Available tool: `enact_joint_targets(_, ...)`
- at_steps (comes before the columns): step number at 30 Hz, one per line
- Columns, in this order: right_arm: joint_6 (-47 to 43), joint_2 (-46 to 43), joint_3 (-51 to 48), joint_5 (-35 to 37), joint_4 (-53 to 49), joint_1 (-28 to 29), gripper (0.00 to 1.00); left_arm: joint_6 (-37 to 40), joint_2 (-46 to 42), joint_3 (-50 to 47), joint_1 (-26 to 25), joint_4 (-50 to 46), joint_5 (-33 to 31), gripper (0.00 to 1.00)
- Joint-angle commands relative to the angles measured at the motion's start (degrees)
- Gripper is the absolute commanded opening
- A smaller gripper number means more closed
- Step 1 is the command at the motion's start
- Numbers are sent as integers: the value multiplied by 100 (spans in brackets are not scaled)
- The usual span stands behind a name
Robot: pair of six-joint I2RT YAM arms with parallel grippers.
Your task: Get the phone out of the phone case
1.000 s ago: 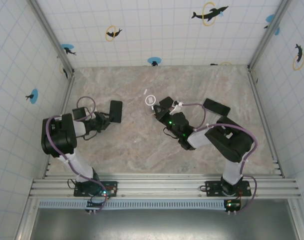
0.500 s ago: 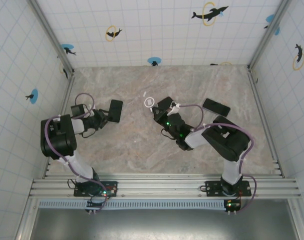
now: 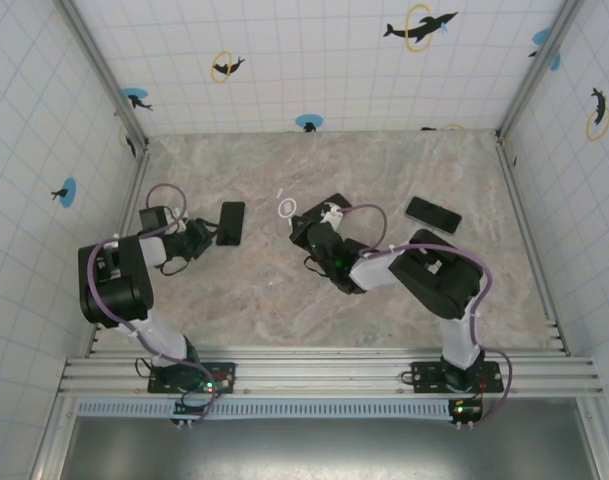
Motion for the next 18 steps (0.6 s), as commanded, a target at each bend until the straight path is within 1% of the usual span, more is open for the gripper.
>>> enact_joint_targets(1,47,272,515,482,-556,160,0,249,-224,42,54,-707,-457,60)
enact_joint_targets(6,294,716,1202,690,-1285,306,0,167,-770,1,45,-730,-264,62)
enact_joint_targets(11,651,1157,1773,635,-1743,374,0,62,-1371,-228,2,-733,-156,65)
enact_joint_targets(18,822,1637,2394,533,-1993,471,0,-83,-1882,-427,-114,-688,-44,70)
